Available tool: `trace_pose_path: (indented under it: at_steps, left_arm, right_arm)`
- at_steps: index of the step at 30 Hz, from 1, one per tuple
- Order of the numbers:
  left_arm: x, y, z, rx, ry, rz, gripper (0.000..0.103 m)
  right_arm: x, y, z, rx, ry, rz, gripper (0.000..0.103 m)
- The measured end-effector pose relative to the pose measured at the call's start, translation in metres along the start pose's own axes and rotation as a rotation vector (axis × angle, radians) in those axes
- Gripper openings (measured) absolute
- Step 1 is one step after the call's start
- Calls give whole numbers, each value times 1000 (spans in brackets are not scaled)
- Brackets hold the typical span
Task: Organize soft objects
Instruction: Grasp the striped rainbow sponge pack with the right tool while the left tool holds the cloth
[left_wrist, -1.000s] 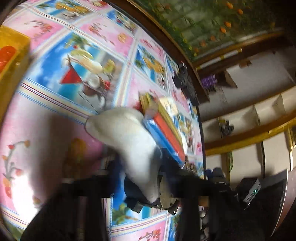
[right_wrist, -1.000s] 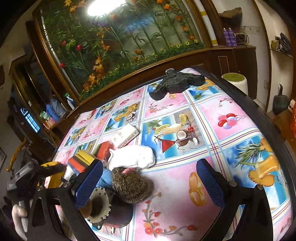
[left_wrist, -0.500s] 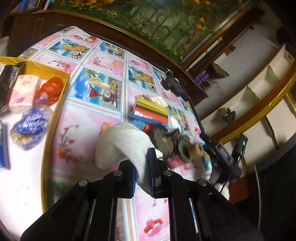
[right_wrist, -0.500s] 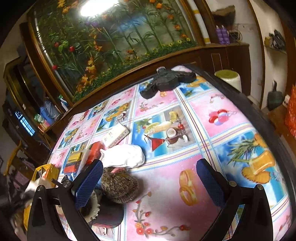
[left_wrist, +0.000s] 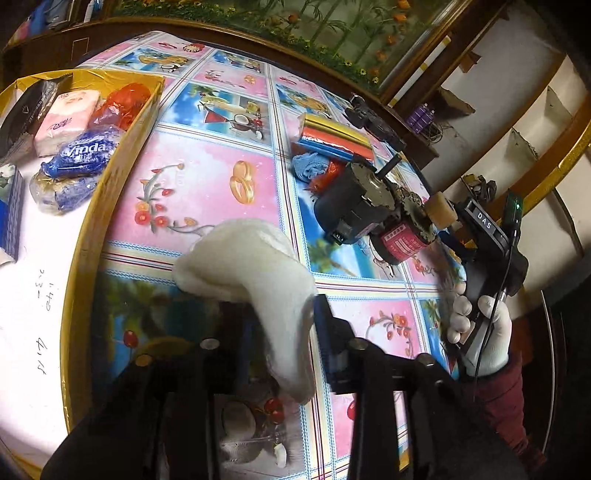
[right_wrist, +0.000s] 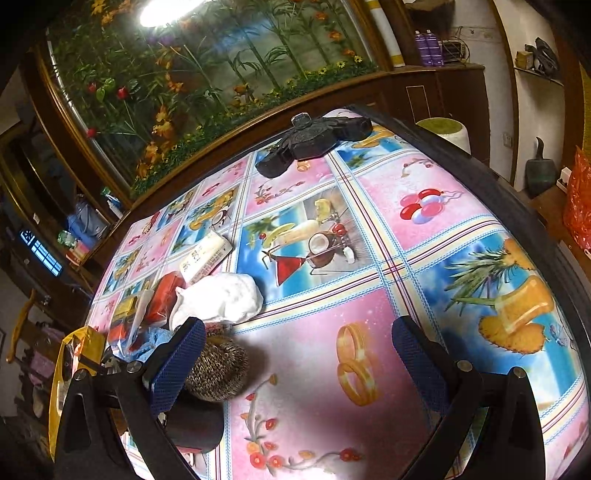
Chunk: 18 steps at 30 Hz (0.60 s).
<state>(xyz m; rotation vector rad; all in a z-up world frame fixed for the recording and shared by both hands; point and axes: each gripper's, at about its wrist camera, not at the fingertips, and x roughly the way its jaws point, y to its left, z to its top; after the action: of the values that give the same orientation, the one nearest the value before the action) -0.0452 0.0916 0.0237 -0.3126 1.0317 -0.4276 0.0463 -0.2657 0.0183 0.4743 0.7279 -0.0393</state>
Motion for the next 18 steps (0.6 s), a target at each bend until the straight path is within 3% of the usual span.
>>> trace_pose_path:
  at_steps: [2, 7, 8, 11, 13, 18]
  left_arm:
    - [0, 1, 2, -9, -13, 4, 57]
    - [8, 5, 4, -13, -71, 4, 56]
    - [9, 5, 3, -3, -86, 2, 53]
    - [17, 13, 2, -59, -54, -100, 23]
    - [21, 20, 1, -104, -44, -161, 21]
    - [24, 20, 0, -108, -31, -210, 21]
  right_arm:
    - [1, 0, 0, -2, 8, 0, 102]
    - [5, -4, 1, 21, 24, 12, 102]
    - [5, -6, 1, 33, 28, 16, 102]
    - [7, -13, 2, 67, 33, 29, 102]
    - [6, -15, 2, 80, 31, 36, 102]
    - [7, -12, 2, 63, 41, 24, 102]
